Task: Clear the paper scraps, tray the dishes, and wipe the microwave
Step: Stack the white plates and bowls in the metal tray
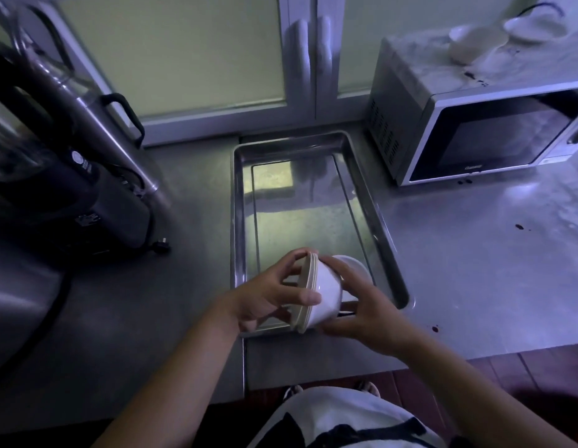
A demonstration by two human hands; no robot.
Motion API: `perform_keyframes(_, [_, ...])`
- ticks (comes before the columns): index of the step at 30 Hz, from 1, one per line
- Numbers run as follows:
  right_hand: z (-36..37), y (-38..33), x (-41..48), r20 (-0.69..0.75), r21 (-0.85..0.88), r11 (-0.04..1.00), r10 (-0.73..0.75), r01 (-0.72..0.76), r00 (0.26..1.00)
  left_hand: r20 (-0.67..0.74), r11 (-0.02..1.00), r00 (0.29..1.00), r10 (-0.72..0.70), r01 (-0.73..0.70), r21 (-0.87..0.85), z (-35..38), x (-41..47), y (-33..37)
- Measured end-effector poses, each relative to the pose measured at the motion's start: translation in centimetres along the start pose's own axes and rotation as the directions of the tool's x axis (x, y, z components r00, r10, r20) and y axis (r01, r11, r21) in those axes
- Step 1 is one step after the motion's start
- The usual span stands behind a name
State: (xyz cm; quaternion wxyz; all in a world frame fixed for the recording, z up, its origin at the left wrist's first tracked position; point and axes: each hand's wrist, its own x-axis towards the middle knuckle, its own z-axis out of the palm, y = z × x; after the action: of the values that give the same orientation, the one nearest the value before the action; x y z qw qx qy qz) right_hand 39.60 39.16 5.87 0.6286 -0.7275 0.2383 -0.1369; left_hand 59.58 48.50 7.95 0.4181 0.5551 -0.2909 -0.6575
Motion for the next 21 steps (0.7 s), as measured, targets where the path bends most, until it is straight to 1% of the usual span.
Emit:
perform_keyframes(2, [0.3,-0.7,0.1,-0.005,-0.004,0.997,-0.071,0.071,0.997,-0.028,0.998,1.0,0.008,-0.009,-0.055,0.6,-0.6,0.1])
perform_keyframes(5, [0.7,-1.2,0.0,-0.023,-0.094,0.983,-0.159,0.157,0.987,-0.056,0.99,0.998,0.019,-0.027,-0.135,1.3,-1.2,-0.1])
perform_keyframes(7, [0.9,-1.3,0.1,-0.019,-0.153,0.967,-0.211,0.205,0.977,-0.069,0.991,0.997,0.031,-0.039,-0.128,1.5,-1.7,0.1])
perform_keyframes(9, [0.9,-1.5,0.2,-0.009,-0.166,0.957,-0.243,0.238,0.97,-0.086,0.992,0.995,0.044,-0.054,-0.118,1.4,-2.1,0.2])
perform_keyframes(11, [0.9,-1.6,0.6,0.008,-0.15,0.957,-0.248,0.247,0.969,-0.101,0.989,0.993,0.059,-0.071,-0.13,1.2,-2.2,0.2])
perform_keyframes(13, [1.1,-1.5,1.2,0.009,-0.188,0.951,-0.249,0.246,0.968,-0.109,0.989,0.991,0.084,-0.097,-0.114,0.7,-2.1,0.2])
perform_keyframes(15, [1.5,-1.2,1.9,-0.012,-0.326,0.922,-0.227,0.211,0.974,-0.14,0.993,0.984,0.111,-0.116,-0.025,0.1,-1.4,0.1])
perform_keyframes(16, [1.8,-1.0,2.2,-0.041,-0.408,0.898,-0.196,0.163,0.98,-0.174,0.991,0.977,0.125,-0.116,0.059,-0.3,-0.8,-0.1])
perform_keyframes(17, [1.9,-0.7,2.4,-0.085,-0.469,0.878,-0.157,0.1,0.984,-0.224,0.978,0.964,0.141,-0.101,0.18,-0.7,0.0,-0.4])
perform_keyframes(18, [2.0,-0.4,2.5,-0.142,-0.494,0.869,-0.121,0.035,0.982,-0.281,0.942,0.947,0.157,-0.059,0.33,-1.2,1.0,-0.9])
perform_keyframes(19, [1.7,0.0,2.4,-0.202,-0.499,0.867,-0.095,-0.019,0.975,-0.333,0.875,0.928,0.164,0.019,0.484,-1.9,2.2,-1.4])
perform_keyframes(21, [0.7,0.9,1.7,-0.301,-0.511,0.854,-0.071,-0.098,0.951,-0.392,0.672,0.91,0.137,0.205,0.711,-3.1,4.3,-2.7])
